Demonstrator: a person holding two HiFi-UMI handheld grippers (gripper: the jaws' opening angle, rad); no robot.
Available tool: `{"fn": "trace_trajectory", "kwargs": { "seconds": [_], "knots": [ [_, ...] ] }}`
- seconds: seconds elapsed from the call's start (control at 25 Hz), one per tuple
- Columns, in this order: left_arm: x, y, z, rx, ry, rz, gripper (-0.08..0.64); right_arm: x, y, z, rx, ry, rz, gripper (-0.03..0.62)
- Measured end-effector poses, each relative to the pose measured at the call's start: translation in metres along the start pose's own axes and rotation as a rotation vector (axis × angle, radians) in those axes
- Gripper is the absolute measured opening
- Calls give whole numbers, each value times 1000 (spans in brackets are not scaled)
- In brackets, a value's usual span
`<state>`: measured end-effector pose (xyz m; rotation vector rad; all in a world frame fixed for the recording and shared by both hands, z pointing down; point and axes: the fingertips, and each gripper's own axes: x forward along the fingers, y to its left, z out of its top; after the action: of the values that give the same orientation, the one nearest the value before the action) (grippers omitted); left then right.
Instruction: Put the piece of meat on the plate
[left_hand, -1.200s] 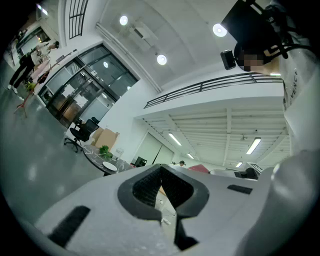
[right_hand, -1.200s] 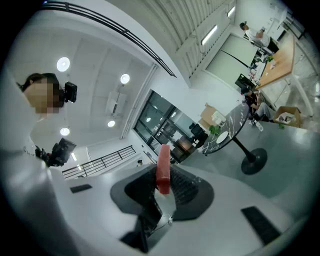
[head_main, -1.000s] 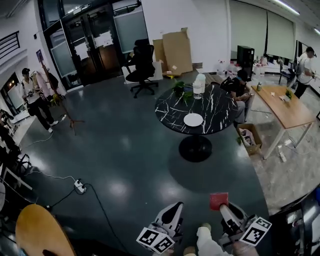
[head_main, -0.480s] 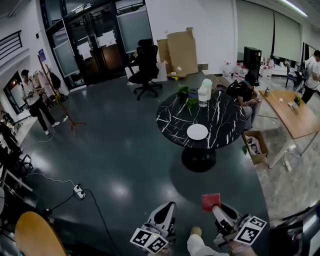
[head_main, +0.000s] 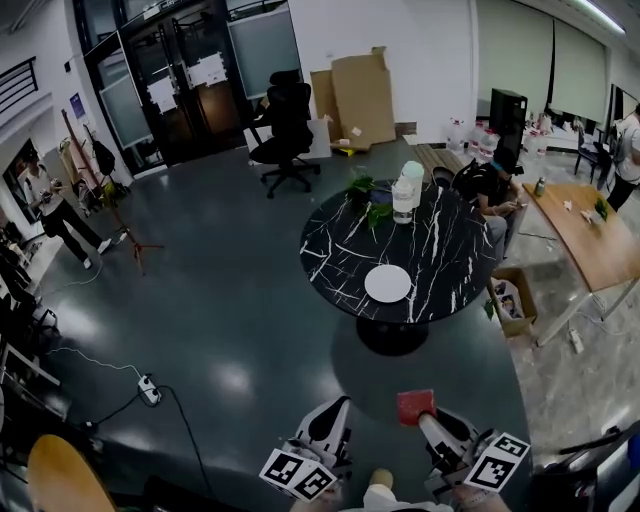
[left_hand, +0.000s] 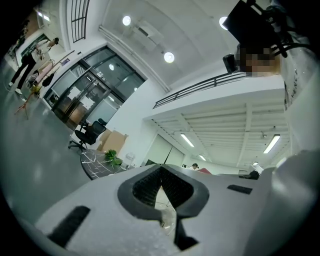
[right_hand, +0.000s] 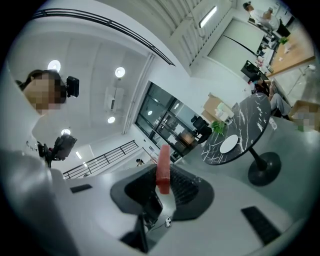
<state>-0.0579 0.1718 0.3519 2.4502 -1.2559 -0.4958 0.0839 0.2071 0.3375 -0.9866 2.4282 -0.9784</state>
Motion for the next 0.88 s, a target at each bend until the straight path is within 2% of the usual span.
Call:
{"fn": "trace_trajectory", "kwargs": {
  "seconds": [0.52, 0.88],
  "knots": [
    [46, 42, -3, -5, -2, 50, 8, 44, -43, 20, 22, 19, 4, 81],
    [116, 82, -3, 4, 1, -1, 8, 96, -88, 48, 17, 14, -27, 81]
  ]
}}
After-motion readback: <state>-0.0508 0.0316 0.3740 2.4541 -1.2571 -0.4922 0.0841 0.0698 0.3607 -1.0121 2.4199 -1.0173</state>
